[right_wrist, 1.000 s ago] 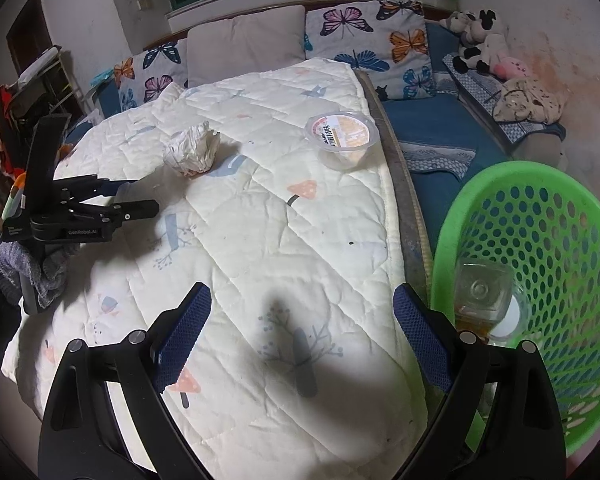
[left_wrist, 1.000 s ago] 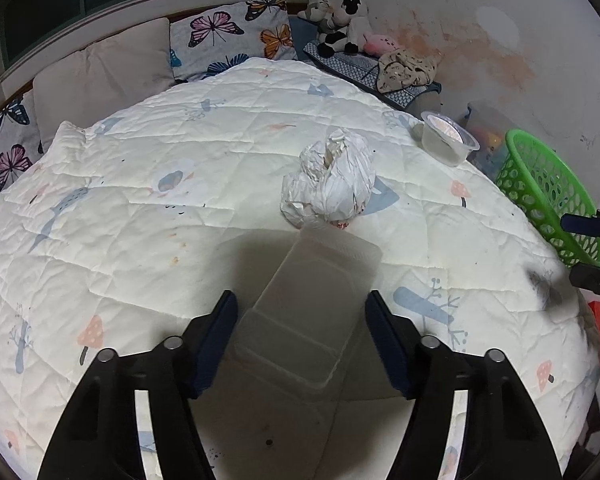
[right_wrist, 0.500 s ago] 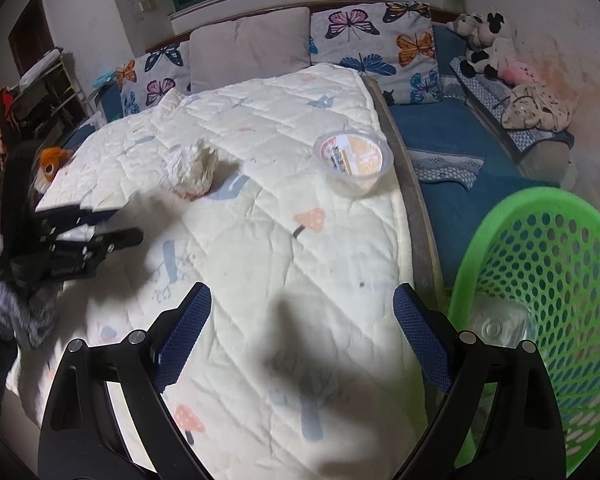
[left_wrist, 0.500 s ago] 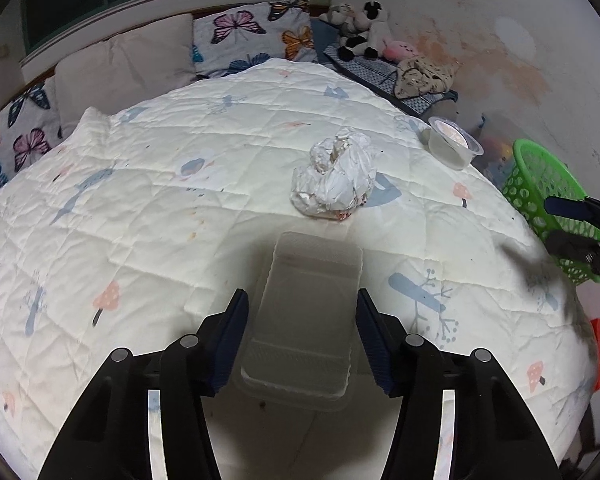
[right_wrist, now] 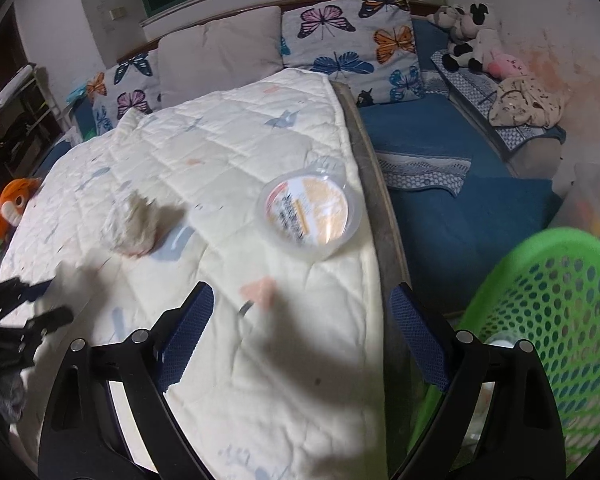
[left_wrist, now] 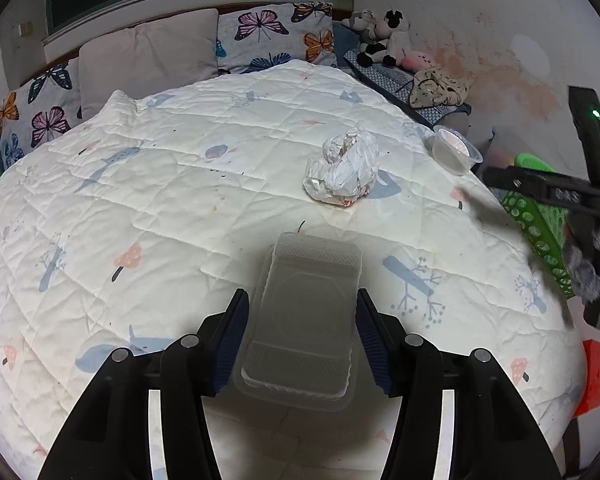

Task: Collect trash
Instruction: 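Grasp the round yogurt cup with the right tool while the left tool holds the container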

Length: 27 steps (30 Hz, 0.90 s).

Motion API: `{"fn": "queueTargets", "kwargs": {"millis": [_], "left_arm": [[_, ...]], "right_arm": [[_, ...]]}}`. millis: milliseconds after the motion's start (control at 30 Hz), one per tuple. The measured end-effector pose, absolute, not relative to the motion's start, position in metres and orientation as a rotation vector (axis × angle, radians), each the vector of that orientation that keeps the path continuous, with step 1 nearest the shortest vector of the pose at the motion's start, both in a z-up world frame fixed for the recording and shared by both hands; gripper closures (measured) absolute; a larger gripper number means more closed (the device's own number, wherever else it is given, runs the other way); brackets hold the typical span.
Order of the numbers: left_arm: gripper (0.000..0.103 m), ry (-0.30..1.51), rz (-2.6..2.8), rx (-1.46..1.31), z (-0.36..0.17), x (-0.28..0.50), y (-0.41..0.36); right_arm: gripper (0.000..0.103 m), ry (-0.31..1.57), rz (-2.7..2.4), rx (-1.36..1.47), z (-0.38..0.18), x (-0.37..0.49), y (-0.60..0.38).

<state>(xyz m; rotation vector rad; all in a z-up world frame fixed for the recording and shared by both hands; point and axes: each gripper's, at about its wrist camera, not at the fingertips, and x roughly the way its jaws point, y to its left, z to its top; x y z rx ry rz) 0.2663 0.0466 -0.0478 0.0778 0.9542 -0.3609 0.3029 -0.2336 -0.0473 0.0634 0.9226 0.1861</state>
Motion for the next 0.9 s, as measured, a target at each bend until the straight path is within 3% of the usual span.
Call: {"fn": "queueTargets", "kwargs": {"millis": [567, 900], "left_arm": [[0.051, 0.965, -0.349, 0.043, -0.050, 0.260, 0.053], [0.051, 0.971, -0.339, 0.028, -0.050, 0.256, 0.053]], "right_arm": [[0.017, 0.971, 0.156, 0.090, -0.067, 0.347, -0.233], [0.031, 0.984, 0.152, 0.095, -0.072, 0.353, -0.232]]}}
